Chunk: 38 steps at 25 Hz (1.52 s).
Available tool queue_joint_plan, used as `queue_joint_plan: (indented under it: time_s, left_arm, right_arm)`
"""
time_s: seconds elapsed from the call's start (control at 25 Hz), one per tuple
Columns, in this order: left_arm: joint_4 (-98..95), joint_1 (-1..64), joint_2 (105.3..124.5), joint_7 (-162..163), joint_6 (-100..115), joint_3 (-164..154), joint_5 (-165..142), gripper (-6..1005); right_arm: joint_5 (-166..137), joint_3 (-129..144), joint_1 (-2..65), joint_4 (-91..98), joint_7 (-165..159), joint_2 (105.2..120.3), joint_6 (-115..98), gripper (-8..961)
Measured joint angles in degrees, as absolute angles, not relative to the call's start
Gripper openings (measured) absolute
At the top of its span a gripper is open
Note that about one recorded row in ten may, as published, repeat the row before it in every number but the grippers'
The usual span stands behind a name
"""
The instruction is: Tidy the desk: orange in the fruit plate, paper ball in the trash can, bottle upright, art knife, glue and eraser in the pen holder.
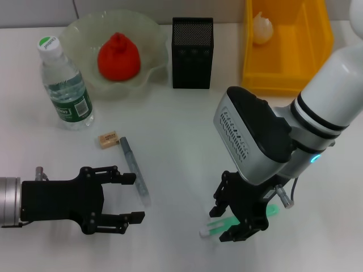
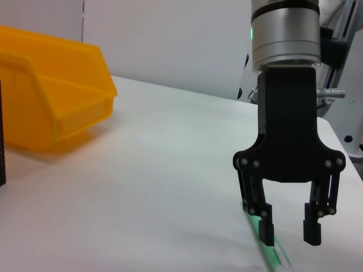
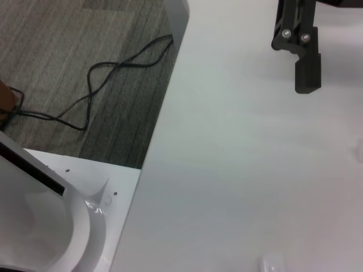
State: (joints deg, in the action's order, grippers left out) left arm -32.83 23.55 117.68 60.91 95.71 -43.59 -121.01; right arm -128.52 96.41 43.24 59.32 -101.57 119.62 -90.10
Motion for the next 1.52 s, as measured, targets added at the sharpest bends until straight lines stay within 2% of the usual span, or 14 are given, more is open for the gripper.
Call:
queue_joint_plan:
  time_s: [0.16, 0.36, 0.76, 1.36, 1.52]
  left_arm:
    - [-32.84, 23.55, 117.68, 60.91, 95.71, -43.59, -121.01, 773]
    - [-32.79, 23.68, 117.75, 60.91, 95.65, -43.59, -121.01, 771]
    - [-32.78, 23.64, 117.77, 60.91, 95.62, -43.59, -121.03, 767]
    - [-32.78, 23.72, 117.82, 60.91, 96.02, -43.59, -121.37, 760]
    - [-32.78, 23.68, 117.77, 60.91, 96.06, -43.59, -121.31, 759]
  right_arm:
    - [-128.6, 97.01, 43.14, 59.15, -101.55, 119.62, -89.39, 447]
    - [-128.63, 98.3, 43.11, 58.04, -101.48, 119.62, -87.85, 331]
    - [-128.67, 99.36, 43.07, 57.94, -101.6, 119.62, -86.94, 328]
    - [-128.94, 100.29, 42.98, 57.44, -102.29, 119.62, -85.61, 262]
    - [-128.94, 100.13, 42.98, 57.47, -102.82, 119.62, -85.6, 187]
